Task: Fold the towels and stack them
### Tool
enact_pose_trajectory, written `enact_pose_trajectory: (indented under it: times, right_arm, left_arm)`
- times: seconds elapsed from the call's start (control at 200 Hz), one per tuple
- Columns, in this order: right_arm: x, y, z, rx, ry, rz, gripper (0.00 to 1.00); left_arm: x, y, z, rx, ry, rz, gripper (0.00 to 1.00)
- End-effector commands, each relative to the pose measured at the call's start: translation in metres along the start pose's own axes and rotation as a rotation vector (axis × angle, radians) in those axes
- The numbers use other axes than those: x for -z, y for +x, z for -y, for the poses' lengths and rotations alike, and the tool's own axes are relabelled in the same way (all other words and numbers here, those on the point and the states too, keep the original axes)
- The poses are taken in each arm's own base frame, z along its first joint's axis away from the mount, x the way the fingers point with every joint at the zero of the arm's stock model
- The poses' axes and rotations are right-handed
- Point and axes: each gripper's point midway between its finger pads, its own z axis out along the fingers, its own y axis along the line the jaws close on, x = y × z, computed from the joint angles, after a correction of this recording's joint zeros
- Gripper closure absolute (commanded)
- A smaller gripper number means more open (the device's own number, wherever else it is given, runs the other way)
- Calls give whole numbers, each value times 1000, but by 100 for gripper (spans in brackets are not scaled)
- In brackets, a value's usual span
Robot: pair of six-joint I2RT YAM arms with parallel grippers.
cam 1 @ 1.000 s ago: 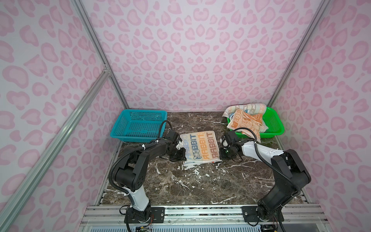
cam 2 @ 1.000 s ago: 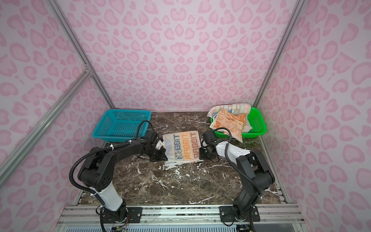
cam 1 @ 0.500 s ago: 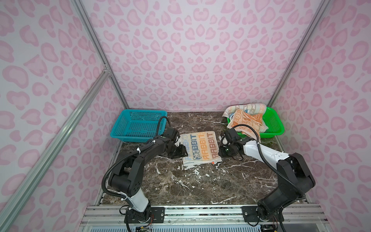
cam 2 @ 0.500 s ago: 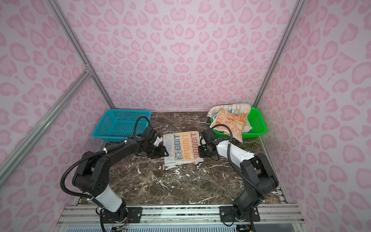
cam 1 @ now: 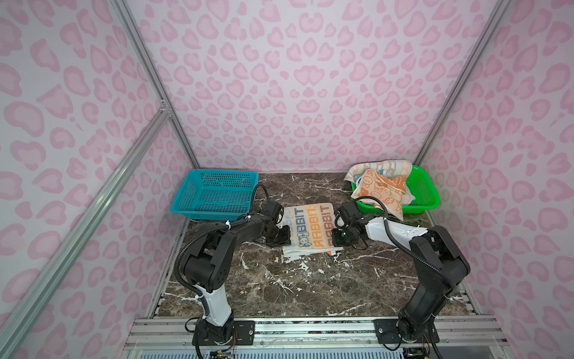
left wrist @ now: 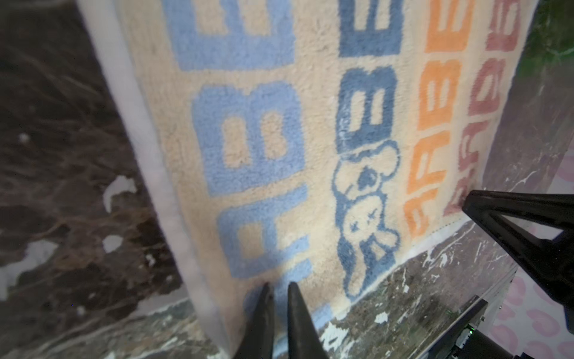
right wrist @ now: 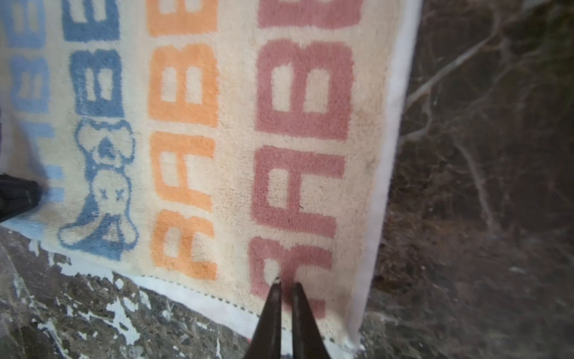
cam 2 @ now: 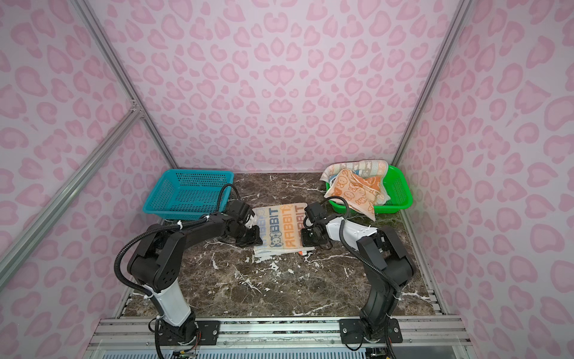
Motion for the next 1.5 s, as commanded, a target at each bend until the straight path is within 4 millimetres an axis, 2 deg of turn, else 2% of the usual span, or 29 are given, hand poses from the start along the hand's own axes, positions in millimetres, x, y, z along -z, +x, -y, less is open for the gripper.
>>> enact_pose_trajectory:
  times: [0.0, 0.165, 0.28, 0.455, 0.535, 0.635, 0.765, 0.83, 0.935, 1.055, 1.165, 1.2, 1.34, 1.495]
  right_arm:
    - [-7, 14, 6, 1, 39, -36, 90]
    - [-7, 39, 8, 5, 52, -92, 91]
    - [-2, 55, 3, -32, 9, -101, 91]
    - [11, 72, -4, -20, 2, -94, 91]
    - [16, 72, -6, -16, -2, -81, 91]
    - [26, 56, -10, 8, 0, -35, 89]
    - [35, 17, -18, 32, 4, 41, 86]
    - [37, -3, -21, 35, -1, 78, 83]
    - [40, -34, -23, 24, -15, 138, 80]
    - [36, -57, -14, 5, -20, 138, 77]
    - [32, -72, 4, -33, -8, 126, 75]
    - [31, -76, 10, -44, -5, 123, 73]
    - [22, -89, 29, -69, 20, 108, 65]
    - [11, -103, 37, -86, 46, 101, 61]
  left_arm:
    - [-3, 11, -5, 12, 4, -23, 89]
    - [-1, 44, -15, -15, 0, -97, 89]
    - [3, 58, -21, -46, -18, -142, 89]
    - [17, 64, -11, -82, 8, -162, 88]
    - [28, 59, -1, -111, 21, -120, 87]
    - [47, 41, 14, -143, 32, -40, 83]
    - [65, 13, 26, -161, 1, 49, 71]
    - [72, -5, 24, -145, -58, 110, 58]
    - [75, -33, 20, -114, -93, 166, 44]
    - [69, -64, 14, -55, -90, 197, 37]
    - [56, -84, -1, 19, -96, 188, 34]
    - [56, -95, 1, 24, -84, 198, 33]
    - [35, -105, -8, 34, -89, 150, 32]
    - [16, -108, -16, 42, -99, 119, 34]
